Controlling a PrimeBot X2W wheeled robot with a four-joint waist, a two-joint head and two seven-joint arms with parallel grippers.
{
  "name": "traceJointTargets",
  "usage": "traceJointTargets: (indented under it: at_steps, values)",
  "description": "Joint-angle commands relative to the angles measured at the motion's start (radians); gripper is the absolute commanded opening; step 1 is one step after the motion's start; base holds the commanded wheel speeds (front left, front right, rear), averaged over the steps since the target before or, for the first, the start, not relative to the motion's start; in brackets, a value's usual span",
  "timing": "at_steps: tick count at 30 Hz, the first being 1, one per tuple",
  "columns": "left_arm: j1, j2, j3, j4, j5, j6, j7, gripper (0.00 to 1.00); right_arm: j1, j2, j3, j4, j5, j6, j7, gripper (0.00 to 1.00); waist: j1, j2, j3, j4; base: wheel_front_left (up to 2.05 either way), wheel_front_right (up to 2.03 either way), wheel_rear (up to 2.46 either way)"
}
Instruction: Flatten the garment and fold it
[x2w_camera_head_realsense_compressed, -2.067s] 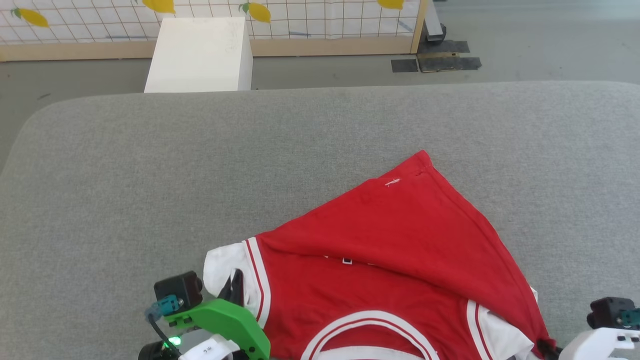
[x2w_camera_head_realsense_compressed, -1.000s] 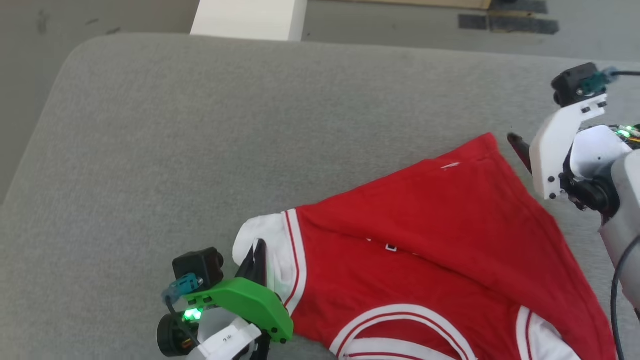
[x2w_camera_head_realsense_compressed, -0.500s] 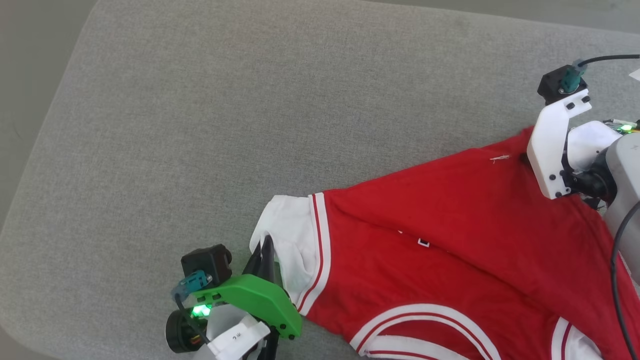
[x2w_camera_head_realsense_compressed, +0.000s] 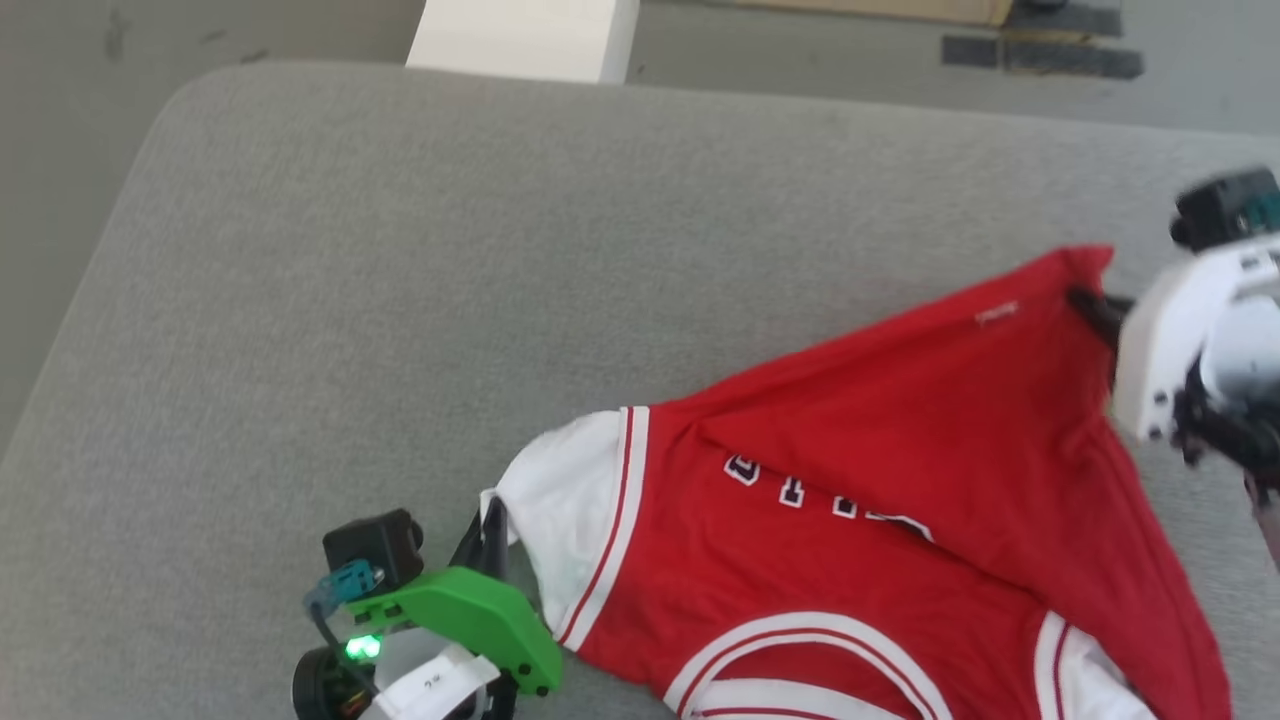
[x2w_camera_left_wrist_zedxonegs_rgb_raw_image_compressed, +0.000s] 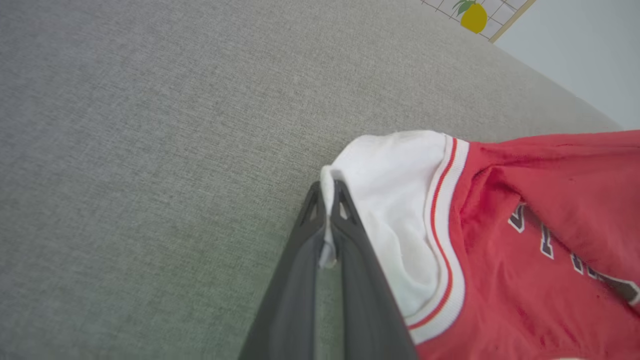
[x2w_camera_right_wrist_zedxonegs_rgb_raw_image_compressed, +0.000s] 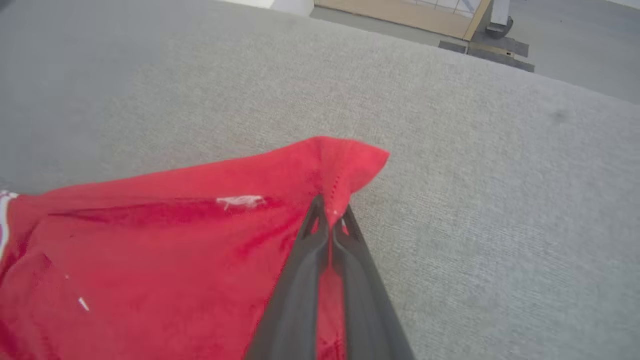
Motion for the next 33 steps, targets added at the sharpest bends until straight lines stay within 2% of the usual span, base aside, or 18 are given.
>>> traceJointTargets:
  at_steps: [1,7,12,14,17,20,22,27,33]
  values:
    - [0.017,0.012,0.005,0.0,-0.01,0.0,0.003,0.0,0.067,-0.007,-0.026,-0.029,0.024,-0.002,-0.01,0.0,-0.0001,0.0,-0.092,-0.086,0.0,0.0,0.0]
    - [0.054,0.027,0.02,-0.009,-0.031,0.003,0.01,0.0,0.374,-0.004,-0.163,-0.2,0.039,-0.002,0.031,0.0,-0.0001,0.0,-0.144,-0.156,0.0,0.0,0.0]
    - [0.078,0.025,0.03,-0.01,-0.054,-0.001,0.008,0.0,0.612,0.088,-0.269,-0.318,0.049,-0.002,0.116,0.0,-0.0001,0.0,-0.166,-0.186,0.0,0.0,0.0]
    - [0.085,0.018,0.041,-0.012,-0.073,-0.006,0.001,0.0,0.669,0.117,-0.298,-0.359,0.055,-0.002,0.146,0.0,-0.0001,0.0,-0.166,-0.194,0.0,0.0,0.0]
    - [0.075,-0.003,0.067,-0.016,-0.12,-0.036,-0.016,0.0,0.701,0.144,-0.324,-0.417,0.053,-0.002,0.182,0.0,-0.0001,0.0,-0.164,-0.199,0.0,0.0,0.0]
    - [0.034,-0.026,0.105,-0.031,-0.188,-0.091,-0.036,0.0,0.657,0.172,-0.348,-0.467,0.072,-0.002,0.207,0.0,-0.0001,0.0,-0.159,-0.204,0.0,0.0,0.0]
    - [-0.017,-0.009,0.116,-0.028,-0.19,-0.113,-0.029,0.0,0.597,0.166,-0.346,-0.484,0.071,-0.002,0.229,0.0,-0.0001,0.0,-0.147,-0.205,0.0,0.0,0.0]
    - [-0.241,0.025,0.137,0.013,-0.19,-0.155,0.019,0.0,0.378,0.085,-0.32,-0.465,0.046,-0.002,0.263,0.0,-0.0001,0.0,-0.107,-0.179,0.0,0.0,0.0]
    - [-0.633,0.038,0.13,0.18,-0.156,-0.183,0.097,0.0,0.047,-0.007,-0.263,-0.382,0.022,-0.002,0.321,0.0,-0.0001,0.0,-0.025,-0.148,0.0,0.0,0.0]
